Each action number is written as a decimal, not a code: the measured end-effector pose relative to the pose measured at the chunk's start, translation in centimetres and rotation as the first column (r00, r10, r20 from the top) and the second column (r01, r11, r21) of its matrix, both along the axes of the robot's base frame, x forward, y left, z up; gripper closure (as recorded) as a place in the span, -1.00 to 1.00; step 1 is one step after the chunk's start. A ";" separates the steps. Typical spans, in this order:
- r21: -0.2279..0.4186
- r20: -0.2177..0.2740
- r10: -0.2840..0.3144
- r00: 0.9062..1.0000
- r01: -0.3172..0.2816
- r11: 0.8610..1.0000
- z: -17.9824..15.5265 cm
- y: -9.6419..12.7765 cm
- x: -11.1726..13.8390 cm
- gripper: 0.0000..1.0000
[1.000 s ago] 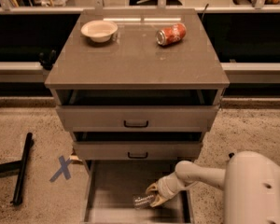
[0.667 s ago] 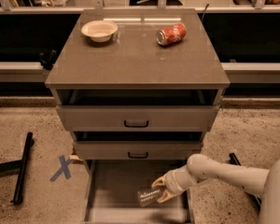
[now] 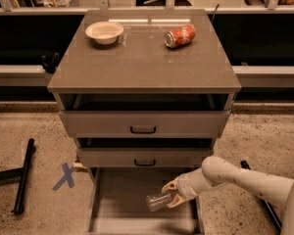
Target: Pick water bottle from bottom drawer and place on counter
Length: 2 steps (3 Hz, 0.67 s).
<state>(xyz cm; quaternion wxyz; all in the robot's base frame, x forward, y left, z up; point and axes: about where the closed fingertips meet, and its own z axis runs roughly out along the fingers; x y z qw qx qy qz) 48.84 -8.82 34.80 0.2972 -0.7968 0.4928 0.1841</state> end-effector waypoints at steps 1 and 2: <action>0.057 0.061 0.018 0.998 -0.021 0.998 7.3 -1.3 2.8 1.00; 0.045 0.120 0.021 0.992 -0.027 0.999 13.5 -2.4 4.5 1.00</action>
Offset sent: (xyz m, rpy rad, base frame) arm 0.0689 -0.0420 0.2139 0.0270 -0.2009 0.0232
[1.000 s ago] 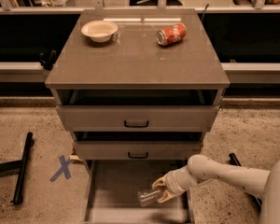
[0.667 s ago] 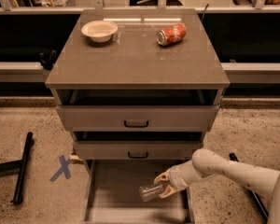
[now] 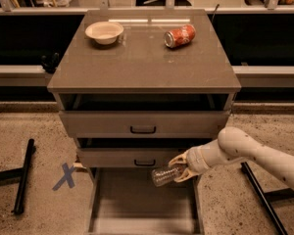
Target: Pick water bottle from bottom drawer and place on counter
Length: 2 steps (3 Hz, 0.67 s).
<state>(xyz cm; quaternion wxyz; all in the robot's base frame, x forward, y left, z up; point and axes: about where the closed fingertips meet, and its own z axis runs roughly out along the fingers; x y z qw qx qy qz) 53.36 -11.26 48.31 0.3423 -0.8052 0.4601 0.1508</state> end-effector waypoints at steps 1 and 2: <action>-0.031 0.099 -0.019 0.995 0.023 0.999 6.3 -1.1 0.3 1.00; -0.037 0.217 -0.043 0.975 0.052 0.998 12.6 -2.8 -1.2 1.00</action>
Offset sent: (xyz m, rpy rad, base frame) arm -0.0311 -0.0494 0.1932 -0.0392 -0.3502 -0.0744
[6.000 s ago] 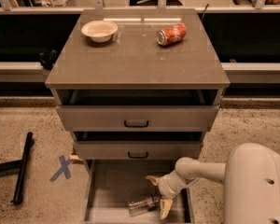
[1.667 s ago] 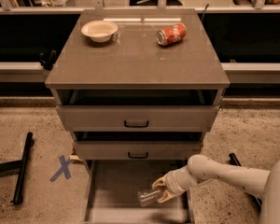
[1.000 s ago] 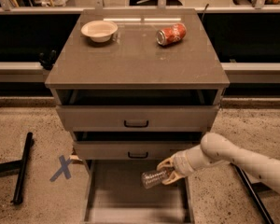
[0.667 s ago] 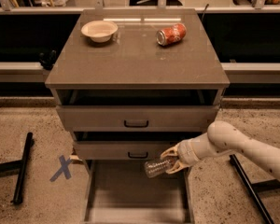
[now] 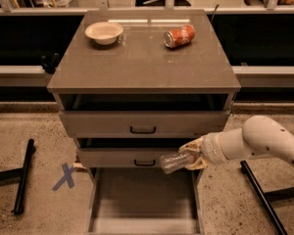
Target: Pick water bottle from bottom drawer and place on counter
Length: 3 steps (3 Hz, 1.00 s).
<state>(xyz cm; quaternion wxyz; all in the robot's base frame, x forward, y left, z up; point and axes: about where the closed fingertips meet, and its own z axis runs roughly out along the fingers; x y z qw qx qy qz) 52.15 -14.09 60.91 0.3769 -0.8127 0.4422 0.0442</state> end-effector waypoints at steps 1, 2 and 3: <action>0.006 0.008 -0.001 1.000 0.001 1.000 0.7 -0.1 0.1 1.00; 0.025 0.037 -0.008 0.999 0.007 1.000 3.1 -0.7 0.3 1.00; 0.046 0.103 -0.021 0.994 0.016 0.999 9.4 -1.7 0.1 1.00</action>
Offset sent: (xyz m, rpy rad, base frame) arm 0.0061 -0.0181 0.0632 0.0455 -0.0758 -0.0222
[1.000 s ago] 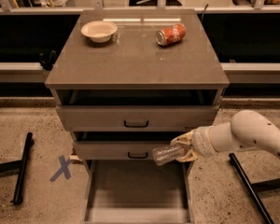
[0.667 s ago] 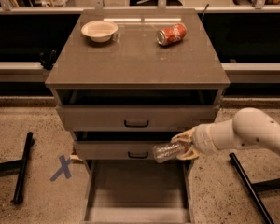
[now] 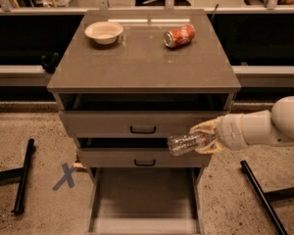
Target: Pick water bottle from bottom drawer and place on counter
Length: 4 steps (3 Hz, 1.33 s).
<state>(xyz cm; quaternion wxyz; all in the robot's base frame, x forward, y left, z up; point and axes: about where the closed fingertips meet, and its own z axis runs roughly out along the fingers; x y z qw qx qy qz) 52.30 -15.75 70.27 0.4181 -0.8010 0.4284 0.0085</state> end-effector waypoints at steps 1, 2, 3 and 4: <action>0.036 0.102 -0.048 0.994 0.044 0.998 7.8 -1.2 0.5 1.00; 0.045 0.091 -0.054 0.994 0.050 0.998 8.2 -1.1 1.3 1.00; 0.096 0.064 -0.076 0.995 0.070 0.993 12.4 -1.1 5.0 1.00; 0.124 0.065 -0.104 0.992 0.096 0.988 16.0 -1.0 8.8 1.00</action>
Offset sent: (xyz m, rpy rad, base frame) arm 0.0039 -0.0098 0.0655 0.0282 -0.0867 -0.0373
